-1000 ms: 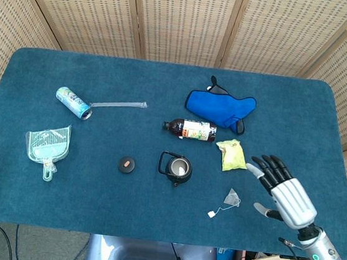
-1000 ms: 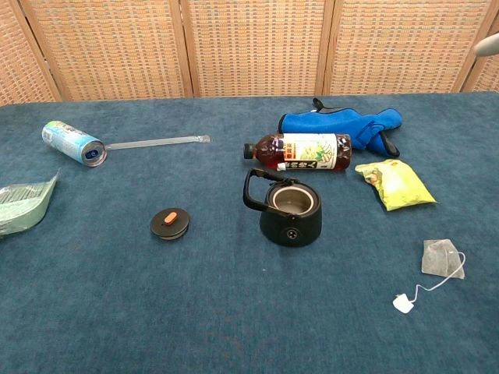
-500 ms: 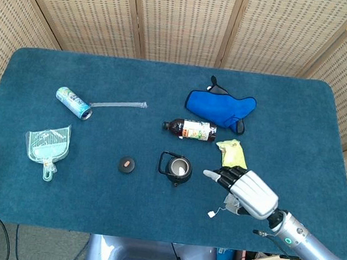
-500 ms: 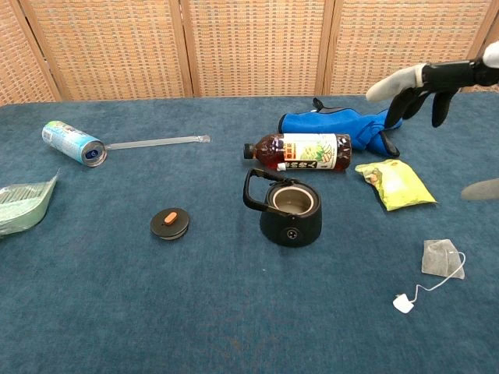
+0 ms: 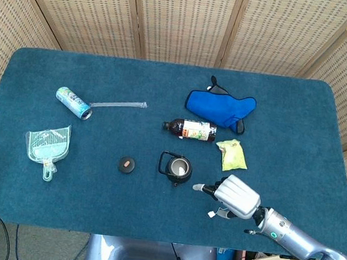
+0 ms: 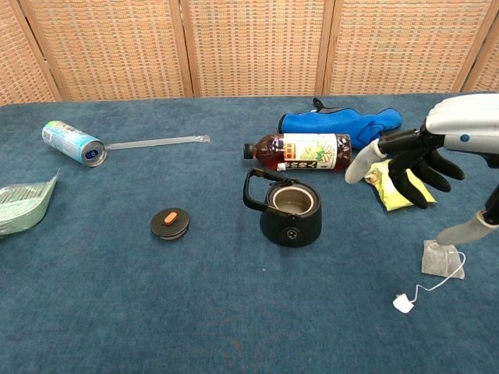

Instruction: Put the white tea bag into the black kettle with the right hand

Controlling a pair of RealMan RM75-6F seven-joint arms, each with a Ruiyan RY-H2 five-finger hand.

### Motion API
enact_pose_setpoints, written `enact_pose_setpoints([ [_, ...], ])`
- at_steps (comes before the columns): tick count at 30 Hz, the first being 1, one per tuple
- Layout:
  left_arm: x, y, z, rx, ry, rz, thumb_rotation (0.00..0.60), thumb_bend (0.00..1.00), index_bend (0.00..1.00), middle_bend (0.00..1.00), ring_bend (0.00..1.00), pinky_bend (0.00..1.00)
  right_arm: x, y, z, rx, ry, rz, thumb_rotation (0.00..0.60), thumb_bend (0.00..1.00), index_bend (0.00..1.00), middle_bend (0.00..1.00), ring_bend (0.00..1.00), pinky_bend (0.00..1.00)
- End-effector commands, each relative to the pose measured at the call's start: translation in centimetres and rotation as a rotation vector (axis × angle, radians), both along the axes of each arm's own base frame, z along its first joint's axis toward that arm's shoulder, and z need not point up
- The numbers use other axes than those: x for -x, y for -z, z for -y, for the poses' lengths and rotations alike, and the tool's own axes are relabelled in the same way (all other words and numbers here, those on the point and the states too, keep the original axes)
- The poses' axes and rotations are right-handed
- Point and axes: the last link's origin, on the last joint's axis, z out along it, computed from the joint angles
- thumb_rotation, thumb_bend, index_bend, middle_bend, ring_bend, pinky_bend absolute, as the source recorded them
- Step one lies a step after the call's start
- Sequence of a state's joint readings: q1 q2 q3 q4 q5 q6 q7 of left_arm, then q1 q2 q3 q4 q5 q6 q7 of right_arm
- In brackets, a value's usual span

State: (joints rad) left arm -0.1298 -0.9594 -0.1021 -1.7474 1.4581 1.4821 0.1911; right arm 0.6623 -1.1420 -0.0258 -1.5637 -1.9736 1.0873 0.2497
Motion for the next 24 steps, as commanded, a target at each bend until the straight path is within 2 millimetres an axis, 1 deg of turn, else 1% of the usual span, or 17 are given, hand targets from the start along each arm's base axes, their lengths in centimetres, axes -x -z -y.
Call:
enact_pose_setpoints([
  [1,0.0,0.0,0.0,0.0,0.0,0.0,0.6,0.48,0.03,0.0,0.0,0.0,0.2,0.5,0.0,-0.016,0.004,-0.013,0.6,0.25,0.29,0.73,0.74,0.79],
  [3,0.1,0.1,0.0,0.0,0.0,0.002,0.6,0.48,0.03,0.0,0.0,0.0,0.4,0.9,0.1,-0.033,0.013,-0.027,0.6,0.26,0.31,0.76,0.77,0.81],
  [5,0.1,0.1,0.1,0.001,0.0,0.002,0.6,0.48,0.03,0.0,0.0,0.0,0.5,1.2,0.3,-0.041,0.018,-0.034,0.6,0.29,0.33,0.78,0.79,0.83],
  [14,0.2,0.3,0.1,0.006,0.0,0.007,0.6,0.48,0.03,0.0,0.0,0.0,0.7,2.2,0.6,-0.044,0.022,-0.055,0.6,0.41,0.37,0.8,0.81,0.85],
  [19,0.3,0.4,0.1,0.008,0.001,0.009,0.6,0.48,0.03,0.0,0.0,0.0,1.0,2.8,0.5,-0.051,0.027,-0.07,0.6,0.43,0.4,0.81,0.81,0.85],
  [24,0.3,0.6,0.2,0.012,0.002,0.012,0.6,0.48,0.03,0.0,0.0,0.0,1.3,3.4,0.5,-0.048,0.031,-0.085,0.6,0.44,0.41,0.81,0.81,0.85],
])
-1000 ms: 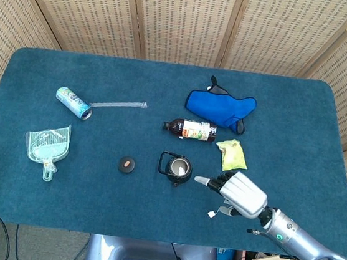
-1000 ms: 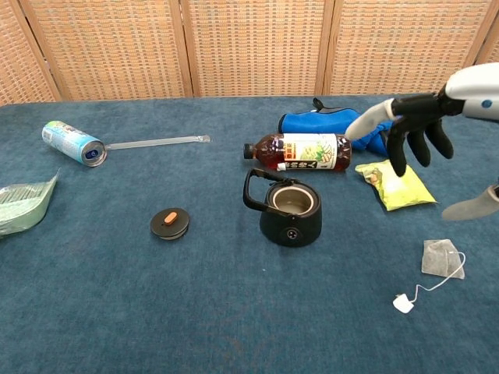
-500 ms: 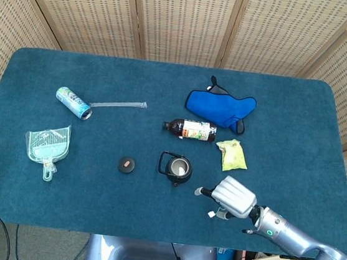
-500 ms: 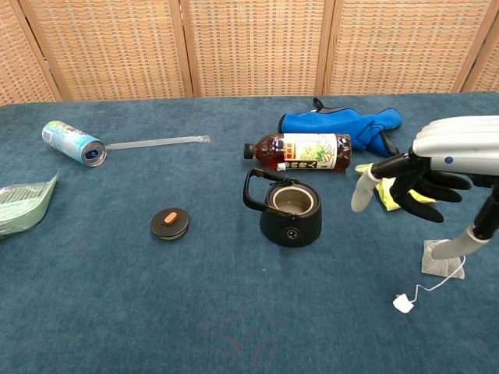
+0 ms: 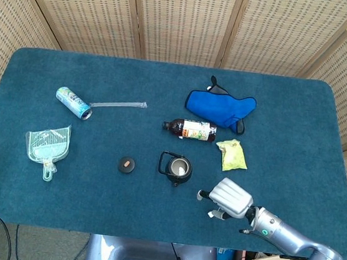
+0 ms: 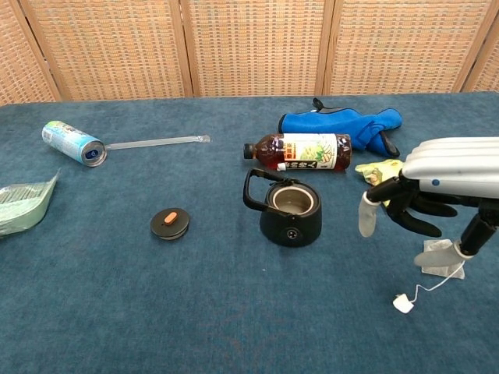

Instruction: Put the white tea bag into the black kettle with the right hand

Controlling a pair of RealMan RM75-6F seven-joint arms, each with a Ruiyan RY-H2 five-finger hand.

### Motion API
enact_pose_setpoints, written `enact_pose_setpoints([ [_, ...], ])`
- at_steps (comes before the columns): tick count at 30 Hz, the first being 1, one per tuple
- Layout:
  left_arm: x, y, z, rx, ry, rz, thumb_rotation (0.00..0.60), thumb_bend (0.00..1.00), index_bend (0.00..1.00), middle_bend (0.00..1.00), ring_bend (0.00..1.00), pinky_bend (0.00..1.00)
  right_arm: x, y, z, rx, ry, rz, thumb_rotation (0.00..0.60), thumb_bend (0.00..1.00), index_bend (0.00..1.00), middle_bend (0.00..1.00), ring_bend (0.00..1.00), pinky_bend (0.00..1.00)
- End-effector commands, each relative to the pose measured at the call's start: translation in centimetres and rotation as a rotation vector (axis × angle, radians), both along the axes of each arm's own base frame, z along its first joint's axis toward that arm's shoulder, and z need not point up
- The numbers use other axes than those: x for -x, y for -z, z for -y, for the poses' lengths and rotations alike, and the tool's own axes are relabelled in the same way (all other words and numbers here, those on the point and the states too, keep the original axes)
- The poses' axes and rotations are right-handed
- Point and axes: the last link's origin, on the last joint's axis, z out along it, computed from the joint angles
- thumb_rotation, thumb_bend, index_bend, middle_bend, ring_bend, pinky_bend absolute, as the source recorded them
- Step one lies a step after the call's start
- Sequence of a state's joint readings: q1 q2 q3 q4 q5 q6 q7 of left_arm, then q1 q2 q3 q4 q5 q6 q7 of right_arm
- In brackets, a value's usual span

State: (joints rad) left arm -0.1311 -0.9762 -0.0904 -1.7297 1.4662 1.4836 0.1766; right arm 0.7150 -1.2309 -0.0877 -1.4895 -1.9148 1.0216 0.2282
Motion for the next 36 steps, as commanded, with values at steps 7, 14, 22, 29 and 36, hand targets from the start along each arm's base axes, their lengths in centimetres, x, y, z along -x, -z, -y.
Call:
enact_pose_setpoints([
  [7,0.1,0.2,0.0,0.008,0.0,0.004,0.6,0.48,0.03,0.0,0.0,0.0,0.5,0.9,0.0,0.027,-0.022,-0.029,0.6,0.44,0.41,0.81,0.81,0.85],
  [14,0.2,0.4,0.0,0.011,0.0,0.008,0.6,0.48,0.03,0.0,0.0,0.0,1.1,2.4,-0.3,0.021,-0.029,-0.07,0.6,0.44,0.42,0.81,0.82,0.85],
  [22,0.3,0.5,0.0,0.015,-0.001,0.009,0.6,0.48,0.03,0.0,0.0,0.0,1.4,3.4,-0.4,0.012,-0.025,-0.083,0.6,0.44,0.45,0.81,0.82,0.85],
  [29,0.4,0.6,0.0,0.02,-0.002,0.012,0.6,0.48,0.03,0.0,0.0,0.0,1.6,3.9,-0.4,0.009,-0.018,-0.096,0.6,0.44,0.46,0.81,0.82,0.85],
  [36,0.4,0.7,0.1,0.023,-0.003,0.013,0.6,0.48,0.03,0.0,0.0,0.0,2.1,4.5,-0.6,-0.003,-0.007,-0.123,0.6,0.44,0.46,0.81,0.82,0.85],
])
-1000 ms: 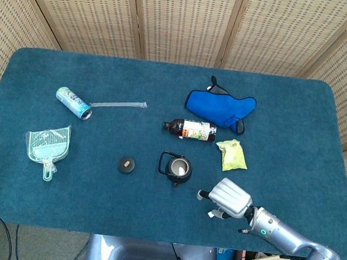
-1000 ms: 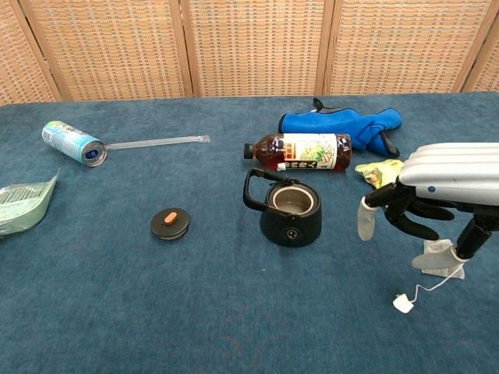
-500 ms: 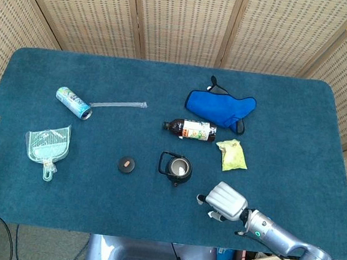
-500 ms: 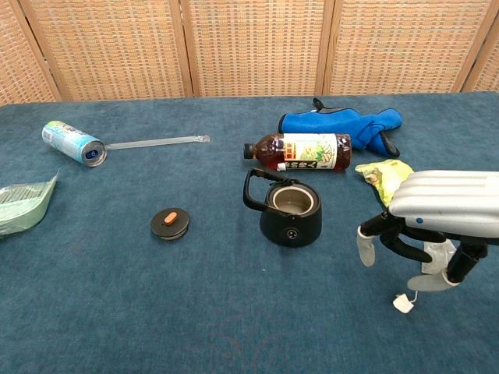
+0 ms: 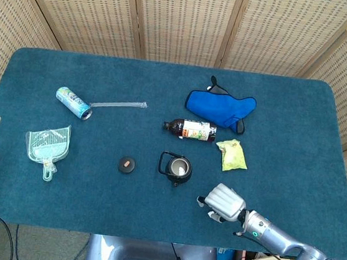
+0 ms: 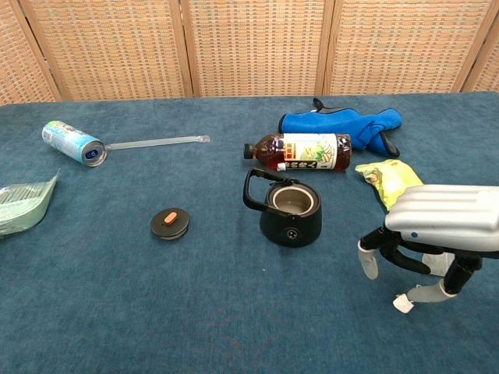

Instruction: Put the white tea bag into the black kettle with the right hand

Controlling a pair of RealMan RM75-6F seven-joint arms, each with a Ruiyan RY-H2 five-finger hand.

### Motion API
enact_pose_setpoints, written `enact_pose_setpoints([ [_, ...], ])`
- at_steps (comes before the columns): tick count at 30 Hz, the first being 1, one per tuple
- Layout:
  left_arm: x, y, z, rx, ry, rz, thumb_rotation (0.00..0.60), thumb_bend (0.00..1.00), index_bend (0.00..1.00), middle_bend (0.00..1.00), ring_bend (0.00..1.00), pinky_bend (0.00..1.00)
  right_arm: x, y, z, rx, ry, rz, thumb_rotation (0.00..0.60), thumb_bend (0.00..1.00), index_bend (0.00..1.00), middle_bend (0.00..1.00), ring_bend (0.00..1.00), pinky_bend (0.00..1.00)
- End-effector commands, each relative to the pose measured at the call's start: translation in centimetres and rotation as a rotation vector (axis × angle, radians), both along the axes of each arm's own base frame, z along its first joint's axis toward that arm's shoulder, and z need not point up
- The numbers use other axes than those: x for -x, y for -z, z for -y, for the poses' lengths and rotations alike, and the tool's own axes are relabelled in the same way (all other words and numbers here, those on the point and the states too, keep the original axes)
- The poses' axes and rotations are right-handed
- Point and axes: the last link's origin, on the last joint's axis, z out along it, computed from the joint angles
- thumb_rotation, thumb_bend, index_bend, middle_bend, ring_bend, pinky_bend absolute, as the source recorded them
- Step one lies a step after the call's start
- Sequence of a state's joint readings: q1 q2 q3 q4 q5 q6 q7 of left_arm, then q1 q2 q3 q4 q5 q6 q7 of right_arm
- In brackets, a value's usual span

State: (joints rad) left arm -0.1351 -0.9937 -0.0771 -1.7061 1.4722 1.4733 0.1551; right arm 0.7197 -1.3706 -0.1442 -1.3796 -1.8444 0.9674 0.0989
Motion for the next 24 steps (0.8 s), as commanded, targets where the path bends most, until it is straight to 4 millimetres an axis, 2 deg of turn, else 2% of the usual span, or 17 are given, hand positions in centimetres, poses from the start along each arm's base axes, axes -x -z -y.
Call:
enact_pose_setpoints([
  [1,0.0,0.0,0.0,0.001,0.0,0.0,0.6,0.48,0.03,0.0,0.0,0.0,0.2,0.2,-0.1,-0.004,0.002,-0.009,0.6,0.44,0.46,0.81,0.82,0.85],
  [24,0.4,0.4,-0.1,0.014,-0.003,0.009,0.6,0.48,0.03,0.0,0.0,0.0,1.2,1.1,-0.1,-0.006,0.034,-0.068,0.6,0.44,0.51,0.81,0.82,0.85],
])
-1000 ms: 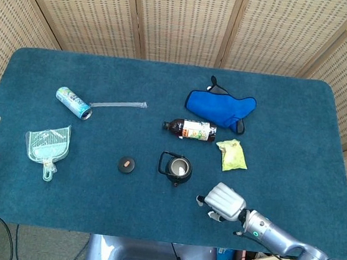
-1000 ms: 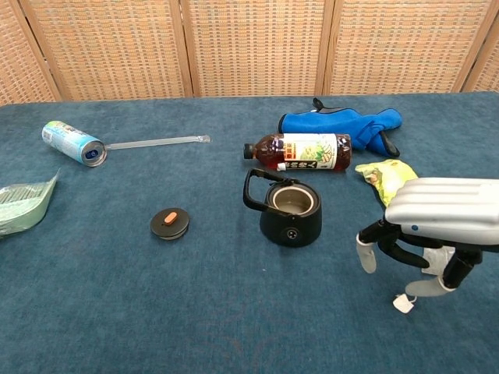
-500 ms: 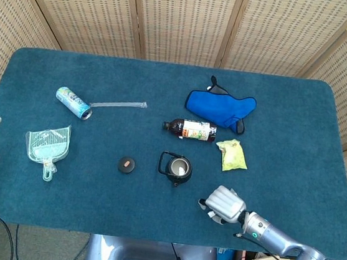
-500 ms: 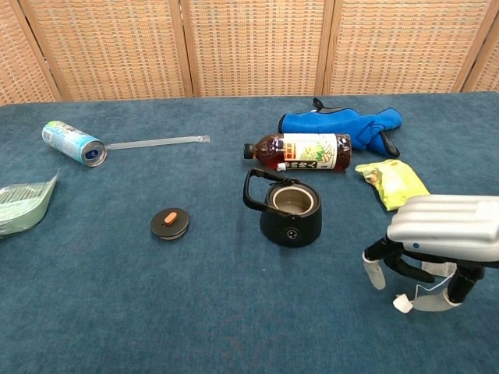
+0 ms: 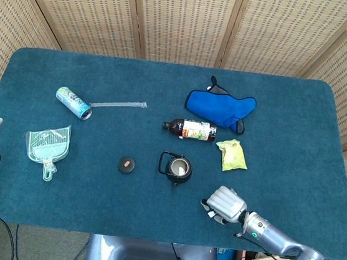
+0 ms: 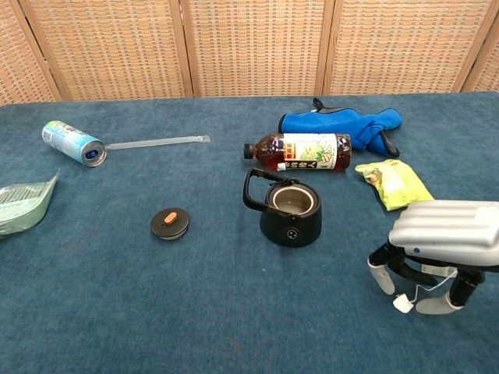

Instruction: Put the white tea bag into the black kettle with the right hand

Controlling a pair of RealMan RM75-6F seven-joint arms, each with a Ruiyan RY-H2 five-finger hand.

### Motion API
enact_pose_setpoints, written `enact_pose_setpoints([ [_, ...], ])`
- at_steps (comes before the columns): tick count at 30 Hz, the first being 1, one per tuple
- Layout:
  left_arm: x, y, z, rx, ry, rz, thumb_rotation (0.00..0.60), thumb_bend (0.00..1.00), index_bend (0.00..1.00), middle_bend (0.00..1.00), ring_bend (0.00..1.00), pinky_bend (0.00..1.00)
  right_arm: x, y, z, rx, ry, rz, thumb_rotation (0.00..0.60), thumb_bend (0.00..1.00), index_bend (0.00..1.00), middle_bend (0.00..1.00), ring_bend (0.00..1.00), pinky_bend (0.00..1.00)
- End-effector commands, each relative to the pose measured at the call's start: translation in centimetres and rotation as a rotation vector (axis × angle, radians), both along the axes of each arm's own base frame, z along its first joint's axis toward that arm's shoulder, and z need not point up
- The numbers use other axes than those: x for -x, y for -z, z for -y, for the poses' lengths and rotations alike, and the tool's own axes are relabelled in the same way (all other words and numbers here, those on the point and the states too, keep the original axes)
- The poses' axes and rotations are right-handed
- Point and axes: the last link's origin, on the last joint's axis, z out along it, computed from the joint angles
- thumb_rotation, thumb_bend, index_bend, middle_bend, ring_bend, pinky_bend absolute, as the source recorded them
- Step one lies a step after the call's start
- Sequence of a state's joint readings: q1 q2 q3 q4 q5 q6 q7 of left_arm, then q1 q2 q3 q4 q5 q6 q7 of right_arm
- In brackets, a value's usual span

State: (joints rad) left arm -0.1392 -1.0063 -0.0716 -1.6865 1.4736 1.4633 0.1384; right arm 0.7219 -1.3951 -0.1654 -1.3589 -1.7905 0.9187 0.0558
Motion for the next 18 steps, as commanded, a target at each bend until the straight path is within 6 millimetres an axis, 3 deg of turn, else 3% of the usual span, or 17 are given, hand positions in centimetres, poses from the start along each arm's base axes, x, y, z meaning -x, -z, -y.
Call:
enact_pose_setpoints([
  [1,0.03,0.04,-0.02,0.001,0.0,0.0,0.6,0.48,0.03,0.0,0.0,0.0,0.04,0.11,-0.05,0.0,0.003,-0.003,0.6,0.44,0.51,0.81,0.82,0.85],
  [18,0.28,0.05,0.05,0.002,-0.002,0.005,0.6,0.48,0.03,0.0,0.0,0.0,0.2,0.26,0.04,0.014,0.021,-0.011,0.6,0.44,0.51,0.81,0.82,0.85],
])
